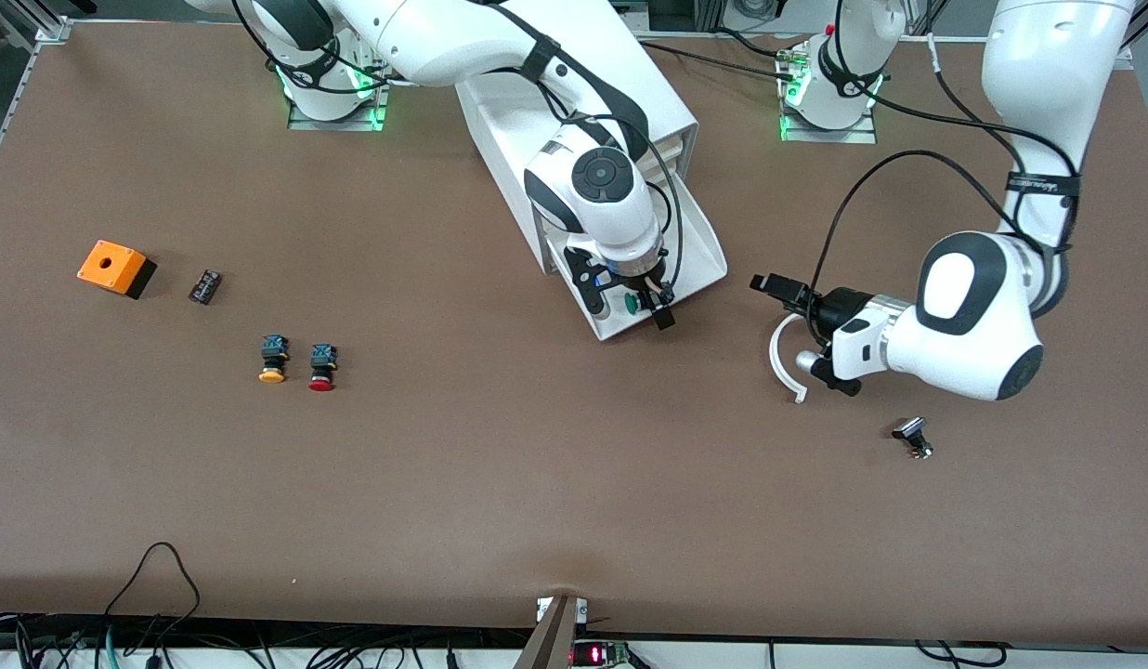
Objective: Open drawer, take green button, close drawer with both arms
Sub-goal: 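Reach into the drawer and grasp the green button with the right gripper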
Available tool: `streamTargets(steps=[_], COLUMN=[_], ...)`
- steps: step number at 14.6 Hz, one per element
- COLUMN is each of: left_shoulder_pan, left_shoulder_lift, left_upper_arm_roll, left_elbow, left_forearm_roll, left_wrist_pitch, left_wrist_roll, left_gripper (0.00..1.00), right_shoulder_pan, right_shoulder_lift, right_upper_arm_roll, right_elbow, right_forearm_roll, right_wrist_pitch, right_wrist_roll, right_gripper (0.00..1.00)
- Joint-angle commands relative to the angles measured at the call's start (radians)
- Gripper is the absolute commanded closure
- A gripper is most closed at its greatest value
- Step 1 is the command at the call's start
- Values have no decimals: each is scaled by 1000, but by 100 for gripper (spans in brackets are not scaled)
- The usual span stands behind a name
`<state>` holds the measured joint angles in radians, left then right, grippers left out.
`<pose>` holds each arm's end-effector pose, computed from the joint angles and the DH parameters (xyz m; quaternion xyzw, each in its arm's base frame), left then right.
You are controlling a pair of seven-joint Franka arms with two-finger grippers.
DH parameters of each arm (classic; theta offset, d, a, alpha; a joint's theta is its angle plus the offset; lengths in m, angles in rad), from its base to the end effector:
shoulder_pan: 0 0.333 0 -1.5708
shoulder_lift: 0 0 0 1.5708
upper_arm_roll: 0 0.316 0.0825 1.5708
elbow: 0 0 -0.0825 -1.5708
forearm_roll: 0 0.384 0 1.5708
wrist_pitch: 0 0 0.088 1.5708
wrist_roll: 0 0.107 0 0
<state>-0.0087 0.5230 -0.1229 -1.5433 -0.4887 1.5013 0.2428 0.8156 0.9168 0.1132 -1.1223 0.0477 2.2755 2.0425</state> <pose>0.6194 -0.1251 0.3350 0.9174 -0.1229 -0.2530 0.2817 0.4969 0.6163 0.2794 -0.8191 0.5575 0.0513 0.1249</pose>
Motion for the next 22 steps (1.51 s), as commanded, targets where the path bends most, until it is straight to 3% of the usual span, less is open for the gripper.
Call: streamTargets(steps=[1,2,3,5,6,8,15,20,22], left_shoulder_pan=[-20,-34,-45,-51,-63,-80,-74,-79,-85], left_shoulder_lift=[11,11,11,9,9,11,58,60,48], left_upper_arm_roll=[-12,-14,-14,-18,-30,-30,-18,-17,-30], left_elbow=[161,185,205,245,267,328,344,318,228], left_forearm_roll=[154,188,220,361,427,457,458,449,446], left_wrist_pitch=[-107,-124,-139,-150,-150,-151,-139,-77,18], left_wrist_roll=[-228,-303,-356,-367,-367,-361,-361,-399,-546], left_gripper=[0,0,0,0,0,0,0,0,0], right_shoulder_pan=[22,22,22,30,30,28,-25,-119,-162], right_shoulder_lift=[40,43,43,43,45,42,-7,-82,-111], right_upper_arm_roll=[-6,-6,-6,-6,-6,-7,-4,22,22], right_elbow=[41,41,41,39,38,41,91,111,107], right_forearm_roll=[6,7,8,6,6,6,12,34,52], right_wrist_pitch=[13,15,15,25,28,27,-98,-246,-290], right_wrist_roll=[24,22,21,16,15,10,-13,-281,-440], right_gripper=[1,6,19,50,71,100,100,100,100])
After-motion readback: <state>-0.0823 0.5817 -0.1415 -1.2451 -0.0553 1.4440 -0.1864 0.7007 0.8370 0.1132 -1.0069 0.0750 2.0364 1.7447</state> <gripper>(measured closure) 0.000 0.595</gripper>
